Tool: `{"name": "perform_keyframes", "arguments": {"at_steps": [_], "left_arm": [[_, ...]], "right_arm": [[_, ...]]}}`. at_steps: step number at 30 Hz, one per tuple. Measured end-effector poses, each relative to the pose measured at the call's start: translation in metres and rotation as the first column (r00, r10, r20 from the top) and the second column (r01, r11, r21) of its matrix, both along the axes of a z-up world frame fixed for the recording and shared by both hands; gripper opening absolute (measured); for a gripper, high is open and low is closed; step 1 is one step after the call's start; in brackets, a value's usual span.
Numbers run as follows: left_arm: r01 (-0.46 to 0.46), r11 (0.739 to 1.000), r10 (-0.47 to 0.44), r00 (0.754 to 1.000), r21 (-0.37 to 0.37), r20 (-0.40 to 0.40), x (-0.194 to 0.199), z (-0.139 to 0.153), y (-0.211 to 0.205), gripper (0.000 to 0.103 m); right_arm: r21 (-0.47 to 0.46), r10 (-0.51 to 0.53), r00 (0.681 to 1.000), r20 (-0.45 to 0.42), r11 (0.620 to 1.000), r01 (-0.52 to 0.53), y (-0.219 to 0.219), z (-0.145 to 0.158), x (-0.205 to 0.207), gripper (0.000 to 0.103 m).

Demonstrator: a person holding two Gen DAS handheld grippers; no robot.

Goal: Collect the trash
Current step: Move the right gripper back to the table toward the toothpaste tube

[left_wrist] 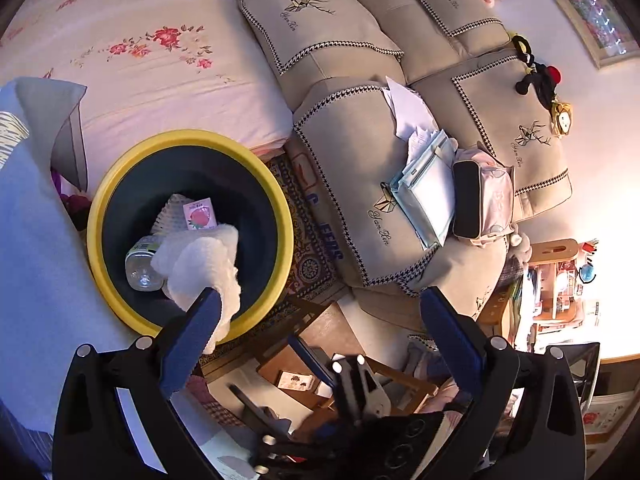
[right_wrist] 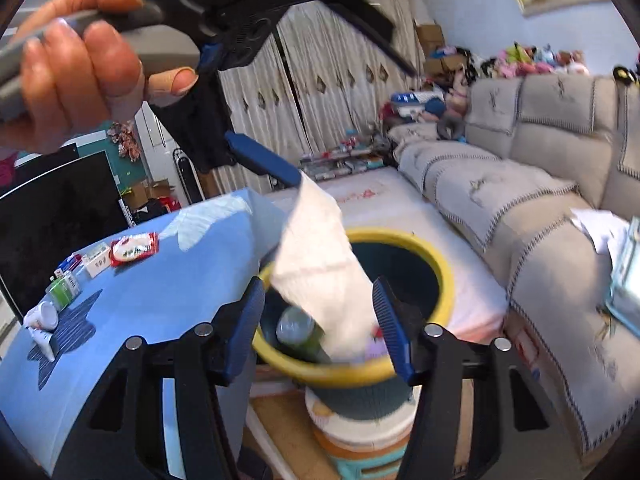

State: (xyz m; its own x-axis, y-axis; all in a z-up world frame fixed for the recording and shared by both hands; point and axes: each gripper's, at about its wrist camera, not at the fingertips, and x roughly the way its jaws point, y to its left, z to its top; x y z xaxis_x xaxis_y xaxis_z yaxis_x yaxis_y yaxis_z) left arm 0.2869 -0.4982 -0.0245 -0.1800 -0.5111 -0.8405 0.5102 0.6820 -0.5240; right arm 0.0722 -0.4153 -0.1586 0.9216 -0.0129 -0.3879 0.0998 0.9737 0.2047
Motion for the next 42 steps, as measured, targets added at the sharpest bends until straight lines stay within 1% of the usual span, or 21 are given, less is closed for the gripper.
{"name": "perform_keyframes", "arguments": {"at_steps": [1, 2, 3, 4, 6, 9, 13, 15, 17, 19, 20, 23, 26, 29, 31, 34, 37, 38, 40, 41, 42], "left_arm": [[-0.002, 1.000, 0.002, 1.000, -0.004, -0.007, 0.000, 0.003, -0.001, 0.098], [-0.001, 1.000, 0.001, 1.000, -0.006, -0.009, -0.001, 0.004, -0.002, 0.098], [0.004, 1.000, -0.004, 1.000, -0.010, -0.010, -0.002, 0.005, -0.002, 0.098], [0.013, 1.000, -0.013, 1.000, -0.016, -0.012, -0.003, 0.008, -0.002, 0.098], [0.019, 0.999, -0.020, 0.999, -0.027, -0.026, -0.003, 0.009, -0.001, 0.098], [0.027, 0.999, -0.028, 0.999, -0.029, -0.028, -0.002, 0.007, 0.000, 0.098], [0.018, 0.998, -0.019, 1.000, -0.059, -0.022, 0.002, 0.018, 0.008, 0.098], [0.016, 0.997, -0.015, 1.000, -0.070, 0.009, 0.002, 0.028, 0.015, 0.098], [0.010, 0.996, -0.006, 0.999, -0.084, 0.050, 0.001, 0.041, 0.024, 0.098], [-0.002, 0.995, 0.013, 0.995, -0.103, 0.097, -0.001, 0.055, 0.036, 0.098], [-0.005, 0.994, 0.020, 0.991, -0.112, 0.134, -0.004, 0.063, 0.043, 0.098], [-0.025, 0.989, 0.058, 0.972, -0.146, 0.228, -0.012, 0.084, 0.069, 0.098], [-0.051, 0.981, 0.105, 0.951, -0.186, 0.291, -0.018, 0.098, 0.103, 0.098], [-0.097, 0.969, 0.179, 0.910, -0.227, 0.375, -0.027, 0.112, 0.153, 0.098], [-0.136, 0.959, 0.235, 0.873, -0.250, 0.426, -0.031, 0.120, 0.192, 0.098], [-0.219, 0.934, 0.335, 0.814, -0.284, 0.474, -0.039, 0.124, 0.259, 0.098], [-0.319, 0.898, 0.435, 0.741, -0.302, 0.511, -0.049, 0.121, 0.333, 0.098], [-0.355, 0.883, 0.469, 0.712, -0.308, 0.523, -0.052, 0.119, 0.357, 0.098], [-0.428, 0.843, 0.537, 0.639, -0.325, 0.552, -0.063, 0.114, 0.407, 0.098], [-0.462, 0.821, 0.567, 0.599, -0.335, 0.565, -0.068, 0.111, 0.430, 0.098], [-0.502, 0.794, 0.598, 0.550, -0.342, 0.583, -0.075, 0.108, 0.454, 0.098]], "right_arm": [[-0.002, 0.011, 1.000, -0.012, 1.000, -0.011, 0.000, 0.000, 0.009, 0.053], [-0.002, 0.017, 1.000, -0.023, 1.000, -0.017, -0.001, -0.001, 0.017, 0.047], [-0.011, 0.010, 0.999, -0.043, 1.000, -0.010, -0.002, -0.003, 0.025, 0.035], [-0.021, -0.005, 0.998, -0.064, 1.000, 0.004, -0.001, -0.005, 0.031, 0.027], [-0.026, -0.033, 0.995, -0.093, 0.999, 0.031, -0.004, -0.008, 0.038, 0.004], [-0.005, -0.059, 0.992, -0.114, 0.998, 0.059, -0.014, -0.012, 0.046, 0.003], [0.024, -0.070, 0.979, -0.192, 0.997, 0.076, -0.027, -0.026, 0.069, 0.003], [0.045, -0.051, 0.974, -0.221, 0.997, 0.063, -0.032, -0.030, 0.081, 0.003], [0.058, -0.040, 0.967, -0.253, 0.997, 0.057, -0.035, -0.032, 0.090, 0.007], [0.064, -0.034, 0.952, -0.305, 0.996, 0.057, -0.038, -0.034, 0.099, 0.029], [0.067, -0.036, 0.943, -0.331, 0.996, 0.061, -0.038, -0.036, 0.102, 0.044], [0.099, -0.029, 0.929, -0.369, 0.993, 0.070, -0.040, -0.039, 0.103, 0.047], [0.147, -0.004, 0.925, -0.379, 0.987, 0.065, -0.040, -0.038, 0.098, 0.051], [0.141, -0.005, 0.928, -0.372, 0.988, 0.062, -0.034, -0.032, 0.092, 0.051], [0.142, 0.006, 0.930, -0.366, 0.989, 0.050, -0.028, -0.026, 0.092, 0.051], [0.127, 0.021, 0.933, -0.359, 0.991, 0.026, -0.013, -0.014, 0.091, 0.054], [0.105, 0.054, 0.936, -0.349, 0.994, -0.018, 0.010, 0.001, 0.096, 0.055], [0.097, 0.071, 0.936, -0.344, 0.995, -0.040, 0.021, 0.007, 0.097, 0.055], [0.090, 0.113, 0.935, -0.336, 0.992, -0.087, 0.045, 0.017, 0.101, 0.055], [0.090, 0.141, 0.933, -0.331, 0.989, -0.118, 0.059, 0.022, 0.102, 0.055], [0.090, 0.167, 0.931, -0.326, 0.985, -0.145, 0.071, 0.026, 0.102, 0.055]]}}
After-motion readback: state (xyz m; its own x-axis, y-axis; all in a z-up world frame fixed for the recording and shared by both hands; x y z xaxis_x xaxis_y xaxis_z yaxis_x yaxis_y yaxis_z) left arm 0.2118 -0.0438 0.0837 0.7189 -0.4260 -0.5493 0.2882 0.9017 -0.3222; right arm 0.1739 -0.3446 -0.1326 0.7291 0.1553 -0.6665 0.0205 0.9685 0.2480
